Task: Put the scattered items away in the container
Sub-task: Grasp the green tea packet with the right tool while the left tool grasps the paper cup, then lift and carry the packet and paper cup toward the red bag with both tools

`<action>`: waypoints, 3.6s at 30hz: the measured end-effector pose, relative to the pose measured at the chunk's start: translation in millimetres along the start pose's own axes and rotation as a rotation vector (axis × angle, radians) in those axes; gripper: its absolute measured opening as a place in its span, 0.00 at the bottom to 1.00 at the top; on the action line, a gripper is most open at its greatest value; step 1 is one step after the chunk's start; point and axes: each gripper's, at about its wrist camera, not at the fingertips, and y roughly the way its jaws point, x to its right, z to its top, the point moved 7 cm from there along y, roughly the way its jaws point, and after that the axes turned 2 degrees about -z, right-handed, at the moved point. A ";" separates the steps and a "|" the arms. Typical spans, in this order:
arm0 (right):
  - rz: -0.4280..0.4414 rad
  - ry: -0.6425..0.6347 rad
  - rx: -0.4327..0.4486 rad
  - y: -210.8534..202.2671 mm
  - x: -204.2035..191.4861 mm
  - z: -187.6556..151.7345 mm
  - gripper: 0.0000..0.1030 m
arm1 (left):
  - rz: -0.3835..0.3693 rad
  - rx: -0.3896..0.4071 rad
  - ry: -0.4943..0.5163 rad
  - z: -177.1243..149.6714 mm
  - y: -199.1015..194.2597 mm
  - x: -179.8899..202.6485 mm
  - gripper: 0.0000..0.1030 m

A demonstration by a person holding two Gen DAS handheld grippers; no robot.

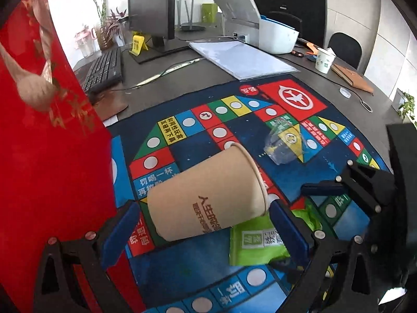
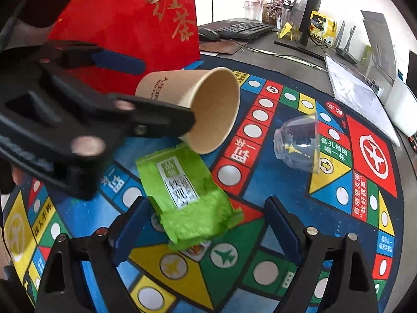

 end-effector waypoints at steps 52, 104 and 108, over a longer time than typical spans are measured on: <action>-0.002 -0.035 0.034 0.8 -17.6 7.8 0.54 | -0.005 -0.064 -0.084 -11.6 50.3 -7.4 0.89; -0.107 0.230 0.128 -158.3 -33.7 -69.2 0.53 | 0.004 0.148 -0.188 -148.3 -168.9 -3.0 0.89; -0.082 0.221 0.123 -157.4 -50.7 -67.6 0.53 | 0.070 0.154 -0.213 -178.6 -192.0 -21.4 0.89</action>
